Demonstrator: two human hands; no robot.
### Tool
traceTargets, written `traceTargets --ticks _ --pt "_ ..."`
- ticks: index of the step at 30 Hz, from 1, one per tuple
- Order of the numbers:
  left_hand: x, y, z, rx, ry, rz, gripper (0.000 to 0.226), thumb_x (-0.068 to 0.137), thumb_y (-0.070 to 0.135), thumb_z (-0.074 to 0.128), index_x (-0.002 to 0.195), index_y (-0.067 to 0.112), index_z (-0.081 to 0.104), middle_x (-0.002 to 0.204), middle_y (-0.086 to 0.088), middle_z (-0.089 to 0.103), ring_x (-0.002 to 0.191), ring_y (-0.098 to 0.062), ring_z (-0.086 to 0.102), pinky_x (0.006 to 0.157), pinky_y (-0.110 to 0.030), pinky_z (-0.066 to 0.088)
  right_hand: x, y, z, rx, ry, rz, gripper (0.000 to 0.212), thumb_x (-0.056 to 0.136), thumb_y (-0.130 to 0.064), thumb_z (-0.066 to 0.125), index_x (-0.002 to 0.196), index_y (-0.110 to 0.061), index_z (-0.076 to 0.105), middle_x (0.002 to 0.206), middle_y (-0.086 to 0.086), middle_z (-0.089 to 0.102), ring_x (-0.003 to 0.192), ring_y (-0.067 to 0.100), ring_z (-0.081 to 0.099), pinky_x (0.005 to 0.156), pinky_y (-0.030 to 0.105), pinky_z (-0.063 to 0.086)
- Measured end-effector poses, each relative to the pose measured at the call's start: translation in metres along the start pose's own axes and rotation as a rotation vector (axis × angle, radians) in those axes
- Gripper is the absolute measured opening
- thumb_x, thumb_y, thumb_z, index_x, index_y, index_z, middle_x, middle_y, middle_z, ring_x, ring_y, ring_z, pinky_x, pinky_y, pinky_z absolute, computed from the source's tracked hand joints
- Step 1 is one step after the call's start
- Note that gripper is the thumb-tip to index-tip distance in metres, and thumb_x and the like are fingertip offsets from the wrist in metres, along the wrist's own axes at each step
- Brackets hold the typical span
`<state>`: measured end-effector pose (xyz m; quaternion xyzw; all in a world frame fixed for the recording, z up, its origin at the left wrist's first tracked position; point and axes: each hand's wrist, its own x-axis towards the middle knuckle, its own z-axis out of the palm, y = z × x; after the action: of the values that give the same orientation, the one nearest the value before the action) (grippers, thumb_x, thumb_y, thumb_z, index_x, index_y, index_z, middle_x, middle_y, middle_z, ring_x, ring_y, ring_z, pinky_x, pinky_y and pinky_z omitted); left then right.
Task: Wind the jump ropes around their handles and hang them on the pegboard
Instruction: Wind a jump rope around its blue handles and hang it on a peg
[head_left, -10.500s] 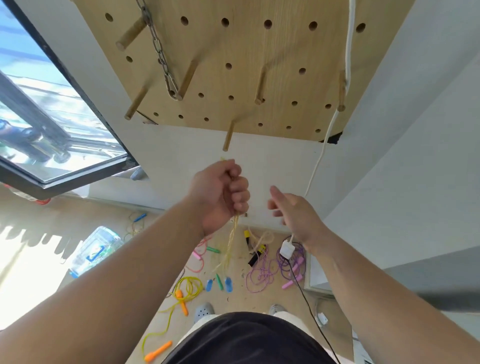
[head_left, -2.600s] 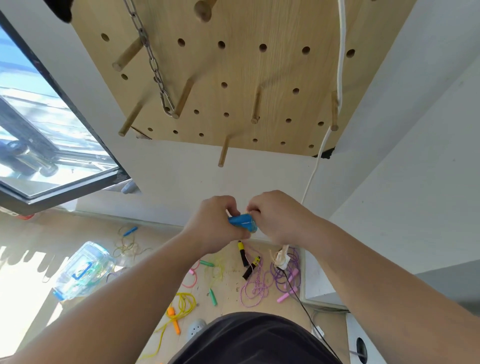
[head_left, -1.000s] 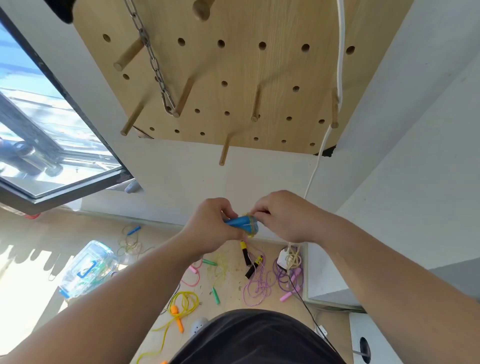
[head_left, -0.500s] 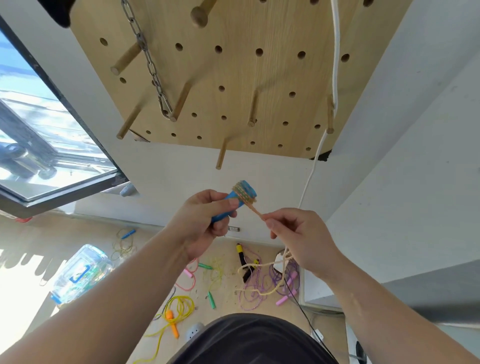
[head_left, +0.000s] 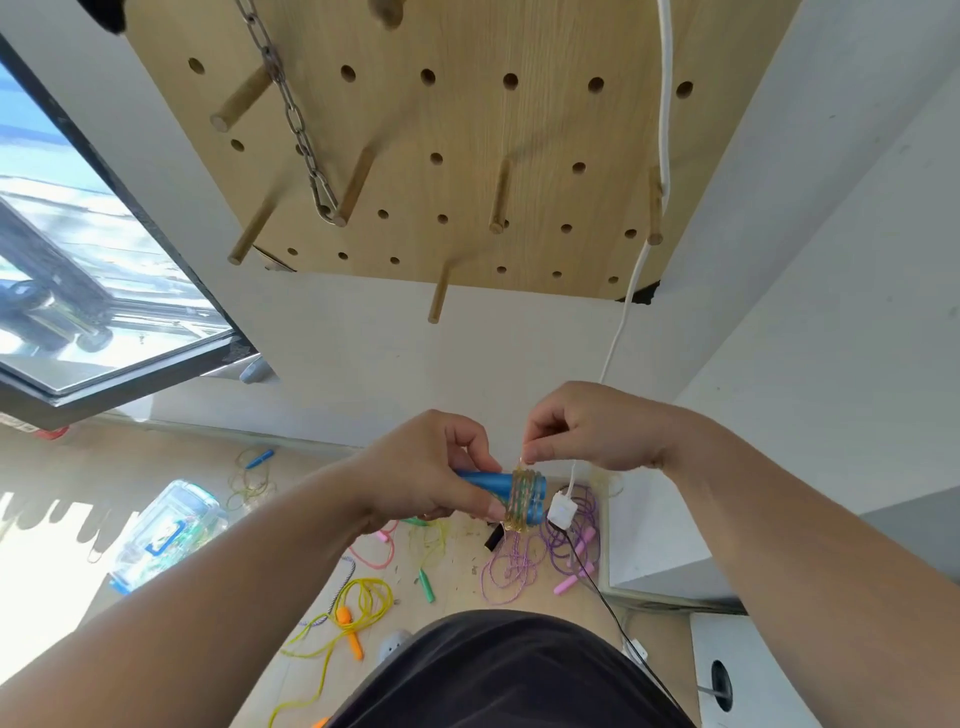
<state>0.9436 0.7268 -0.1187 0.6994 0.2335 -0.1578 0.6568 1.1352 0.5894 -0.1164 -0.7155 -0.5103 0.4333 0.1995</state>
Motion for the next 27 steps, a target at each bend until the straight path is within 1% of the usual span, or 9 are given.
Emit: traceTargets --ticks 3,6,9,11,13,15,18,22,27 --pt "0.009 -0.007 0.002 0.209 0.183 0.005 0.032 0.069 0.009 0.092 0.077 0.014 0.062 0.087 -0.023 0.073 0.057 -0.021 0.051 0.056 -0.031 0.043 0.010 -0.016 0.004 -0.200 0.037 0.022 0.016 0.095 -0.032 0.068 0.084 -0.021 0.073 0.070 -0.009 0.062 0.064 0.006 0.052 0.061 0.023 0.039" --pt "0.017 -0.010 0.002 0.312 0.385 0.015 0.033 0.063 0.015 0.095 0.073 0.017 0.063 0.087 -0.016 0.073 0.065 -0.021 0.059 0.064 -0.034 0.050 0.014 -0.028 0.018 -0.335 0.185 0.055 0.021 0.100 -0.029 0.058 0.084 -0.021 0.068 0.072 -0.010 0.058 0.068 0.009 0.053 0.060 0.026 0.037" --pt "0.021 -0.011 0.005 0.308 0.498 0.009 0.035 0.062 0.014 0.094 0.075 0.012 0.062 0.082 -0.010 0.070 0.061 -0.015 0.051 0.060 -0.028 0.045 0.011 -0.033 0.035 -0.307 0.326 0.065 0.027 0.102 -0.024 0.050 0.078 -0.023 0.062 0.071 -0.009 0.054 0.067 0.011 0.051 0.060 0.029 0.033" --pt "0.024 -0.013 0.007 0.264 0.562 0.019 0.036 0.062 0.013 0.092 0.072 0.011 0.057 0.075 -0.006 0.066 0.057 -0.015 0.047 0.055 -0.027 0.041 0.009 -0.036 0.048 -0.212 0.377 0.021 0.026 0.101 -0.021 0.049 0.088 -0.017 0.071 0.071 -0.007 0.057 0.065 0.009 0.050 0.060 0.029 0.033" --pt "0.026 -0.012 0.010 0.076 0.606 0.021 0.035 0.067 0.007 0.087 0.071 0.011 0.052 0.069 -0.009 0.062 0.054 -0.017 0.041 0.052 -0.027 0.035 0.007 -0.037 0.059 -0.153 0.421 -0.026 0.025 0.101 -0.019 0.050 0.097 -0.016 0.075 0.068 -0.007 0.056 0.061 0.009 0.048 0.060 0.029 0.034" --pt "0.025 -0.007 0.011 -0.196 0.609 0.022 0.035 0.074 0.000 0.081 0.078 0.012 0.048 0.065 -0.013 0.061 0.050 -0.018 0.037 0.049 -0.027 0.030 0.003 -0.036 0.064 -0.068 0.527 -0.070 0.024 0.100 -0.016 0.054 0.101 -0.018 0.077 0.067 -0.009 0.058 0.059 0.008 0.050 0.060 0.027 0.037" --pt "0.021 0.002 0.011 -0.447 0.539 0.027 0.039 0.080 -0.004 0.077 0.087 0.013 0.043 0.067 -0.018 0.060 0.044 -0.016 0.032 0.042 -0.025 0.024 -0.006 -0.032 0.061 0.261 0.676 -0.110 0.018 0.098 -0.009 0.062 0.103 -0.015 0.078 0.068 -0.011 0.065 0.060 0.001 0.056 0.060 0.014 0.041" --pt "0.017 0.009 0.012 -0.563 0.458 0.047 0.036 0.082 -0.011 0.072 0.087 0.012 0.045 0.070 -0.021 0.061 0.042 -0.014 0.034 0.041 -0.024 0.026 -0.014 -0.031 0.058 0.519 0.702 -0.134 0.014 0.096 -0.002 0.064 0.096 -0.011 0.075 0.070 -0.004 0.069 0.067 0.003 0.064 0.065 0.011 0.047" --pt "0.019 0.012 0.016 -0.653 0.470 0.125 0.035 0.082 -0.013 0.071 0.091 0.011 0.047 0.073 -0.021 0.062 0.045 -0.017 0.033 0.048 -0.030 0.022 -0.019 -0.029 0.054 0.627 0.759 -0.177 0.016 0.097 -0.003 0.063 0.095 -0.014 0.075 0.068 -0.007 0.068 0.068 0.004 0.062 0.067 0.013 0.047"
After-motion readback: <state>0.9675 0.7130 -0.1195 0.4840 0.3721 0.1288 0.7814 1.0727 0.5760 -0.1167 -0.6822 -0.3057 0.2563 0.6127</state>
